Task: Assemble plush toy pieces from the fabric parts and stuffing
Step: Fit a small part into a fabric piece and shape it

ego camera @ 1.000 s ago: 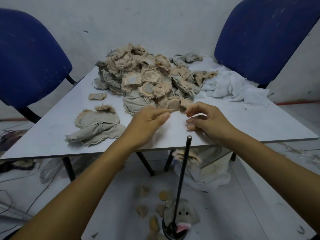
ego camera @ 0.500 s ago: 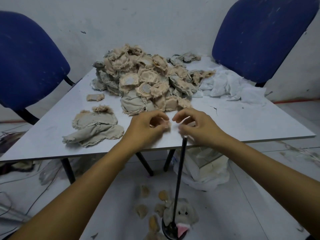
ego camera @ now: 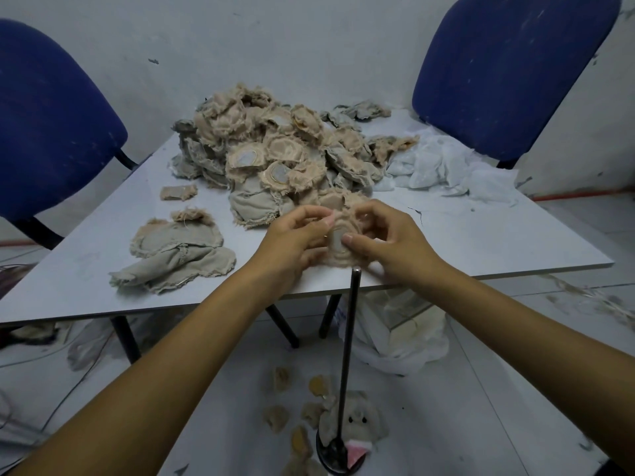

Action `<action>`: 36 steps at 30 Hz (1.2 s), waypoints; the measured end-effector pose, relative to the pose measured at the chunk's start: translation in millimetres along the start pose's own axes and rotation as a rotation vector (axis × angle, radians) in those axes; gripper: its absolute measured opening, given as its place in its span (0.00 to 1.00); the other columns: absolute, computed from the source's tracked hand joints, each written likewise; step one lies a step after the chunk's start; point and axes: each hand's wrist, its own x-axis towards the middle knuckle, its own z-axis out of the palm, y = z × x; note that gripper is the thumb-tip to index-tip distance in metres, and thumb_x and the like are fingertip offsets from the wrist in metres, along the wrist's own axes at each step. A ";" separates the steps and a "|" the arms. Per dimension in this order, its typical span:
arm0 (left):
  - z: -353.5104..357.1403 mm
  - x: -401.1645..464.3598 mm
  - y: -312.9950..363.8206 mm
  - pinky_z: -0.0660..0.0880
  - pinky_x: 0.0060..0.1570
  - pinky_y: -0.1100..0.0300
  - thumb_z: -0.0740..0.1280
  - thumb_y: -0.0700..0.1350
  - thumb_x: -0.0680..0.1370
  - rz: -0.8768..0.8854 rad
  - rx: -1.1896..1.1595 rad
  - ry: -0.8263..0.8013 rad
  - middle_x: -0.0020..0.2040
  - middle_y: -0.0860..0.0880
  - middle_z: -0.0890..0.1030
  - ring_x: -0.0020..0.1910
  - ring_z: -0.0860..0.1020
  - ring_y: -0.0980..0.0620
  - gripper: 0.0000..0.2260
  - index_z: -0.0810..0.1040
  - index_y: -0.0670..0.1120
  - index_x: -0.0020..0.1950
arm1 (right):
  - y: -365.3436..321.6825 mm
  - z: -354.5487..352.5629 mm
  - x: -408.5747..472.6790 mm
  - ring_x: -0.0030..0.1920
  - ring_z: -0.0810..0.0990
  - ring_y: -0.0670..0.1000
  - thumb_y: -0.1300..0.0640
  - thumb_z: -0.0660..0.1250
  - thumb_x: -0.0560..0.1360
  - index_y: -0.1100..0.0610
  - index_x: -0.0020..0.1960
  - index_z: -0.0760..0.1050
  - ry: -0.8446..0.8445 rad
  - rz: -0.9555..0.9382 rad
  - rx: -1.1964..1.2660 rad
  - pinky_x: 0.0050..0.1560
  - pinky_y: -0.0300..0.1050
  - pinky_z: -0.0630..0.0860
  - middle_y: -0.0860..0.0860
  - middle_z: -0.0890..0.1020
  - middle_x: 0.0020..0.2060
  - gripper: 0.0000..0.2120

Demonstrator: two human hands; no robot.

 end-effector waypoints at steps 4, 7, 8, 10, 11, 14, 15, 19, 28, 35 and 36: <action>-1.8 1.1 -3.6 0.80 0.48 0.55 0.69 0.33 0.77 0.026 0.259 -0.125 0.41 0.49 0.81 0.41 0.82 0.52 0.16 0.74 0.49 0.60 | 1.8 -7.9 -1.1 0.34 0.80 0.49 0.63 0.74 0.74 0.47 0.59 0.73 0.016 0.033 0.143 0.40 0.43 0.81 0.54 0.76 0.44 0.19; 0.2 0.9 -6.9 0.80 0.48 0.53 0.68 0.34 0.77 0.137 0.409 -0.196 0.48 0.41 0.82 0.45 0.82 0.50 0.17 0.76 0.51 0.62 | 3.0 -5.5 -2.9 0.34 0.78 0.52 0.62 0.72 0.75 0.46 0.61 0.72 -0.063 -0.043 0.068 0.38 0.45 0.80 0.50 0.76 0.42 0.19; 0.4 1.0 -8.3 0.79 0.45 0.56 0.69 0.34 0.77 0.174 0.437 -0.157 0.47 0.40 0.82 0.42 0.81 0.52 0.18 0.76 0.51 0.63 | 2.9 -3.7 -2.9 0.34 0.77 0.52 0.61 0.71 0.76 0.45 0.60 0.72 -0.087 -0.076 0.020 0.37 0.47 0.78 0.47 0.77 0.43 0.18; -0.6 1.6 -10.9 0.76 0.38 0.61 0.70 0.35 0.77 0.219 0.434 -0.084 0.39 0.44 0.81 0.35 0.79 0.55 0.21 0.73 0.55 0.64 | 3.0 -1.9 -1.6 0.34 0.76 0.54 0.60 0.69 0.77 0.44 0.60 0.73 -0.122 -0.118 -0.064 0.38 0.49 0.77 0.43 0.79 0.48 0.16; -1.9 2.0 -11.4 0.76 0.34 0.62 0.70 0.35 0.77 0.229 0.389 -0.065 0.36 0.46 0.81 0.33 0.79 0.55 0.21 0.71 0.57 0.62 | 2.9 -1.8 -1.5 0.34 0.77 0.54 0.59 0.68 0.78 0.45 0.60 0.74 -0.139 -0.123 -0.087 0.37 0.47 0.78 0.43 0.79 0.50 0.14; -7.8 3.6 -8.9 0.73 0.30 0.64 0.70 0.35 0.77 0.225 0.354 -0.014 0.33 0.48 0.80 0.29 0.78 0.55 0.16 0.70 0.53 0.53 | 2.7 -2.9 -1.7 0.35 0.80 0.49 0.55 0.69 0.78 0.45 0.59 0.77 -0.196 -0.085 -0.066 0.37 0.39 0.77 0.42 0.82 0.47 0.12; -9.2 3.4 -7.6 0.72 0.31 0.63 0.70 0.35 0.77 0.229 0.390 -0.021 0.32 0.48 0.79 0.29 0.76 0.56 0.13 0.72 0.51 0.50 | 3.4 -3.3 -1.7 0.36 0.81 0.49 0.54 0.71 0.77 0.44 0.59 0.77 -0.208 -0.066 -0.053 0.38 0.40 0.78 0.42 0.82 0.45 0.12; -10.6 1.3 -6.2 0.70 0.30 0.66 0.71 0.36 0.76 0.264 0.482 -0.034 0.31 0.50 0.77 0.28 0.73 0.58 0.08 0.78 0.49 0.45 | 6.0 -3.2 -1.5 0.30 0.74 0.50 0.50 0.77 0.72 0.46 0.54 0.76 -0.192 -0.054 -0.094 0.33 0.43 0.73 0.47 0.80 0.34 0.14; -13.7 -1.8 1.7 0.73 0.42 0.51 0.72 0.43 0.73 0.128 0.369 -0.206 0.44 0.39 0.78 0.41 0.76 0.45 0.06 0.80 0.45 0.48 | 2.6 -4.0 -4.8 0.36 0.84 0.50 0.58 0.75 0.74 0.56 0.50 0.76 -0.158 -0.036 0.080 0.35 0.44 0.79 0.50 0.84 0.36 0.08; -7.1 -2.2 -1.3 0.65 0.24 0.61 0.72 0.44 0.72 0.084 0.253 -0.115 0.31 0.44 0.72 0.26 0.67 0.52 0.06 0.78 0.46 0.36 | -8.9 -9.9 -6.1 0.36 0.84 0.49 0.61 0.75 0.73 0.55 0.55 0.75 -0.265 0.008 0.191 0.34 0.38 0.76 0.51 0.84 0.37 0.14; -6.4 -2.3 -0.3 0.63 0.26 0.60 0.72 0.47 0.70 0.060 0.213 -0.123 0.30 0.46 0.72 0.27 0.67 0.52 0.08 0.78 0.47 0.33 | -10.2 -12.4 -5.9 0.36 0.82 0.48 0.60 0.76 0.72 0.57 0.54 0.75 -0.297 0.028 0.207 0.33 0.37 0.75 0.51 0.84 0.37 0.14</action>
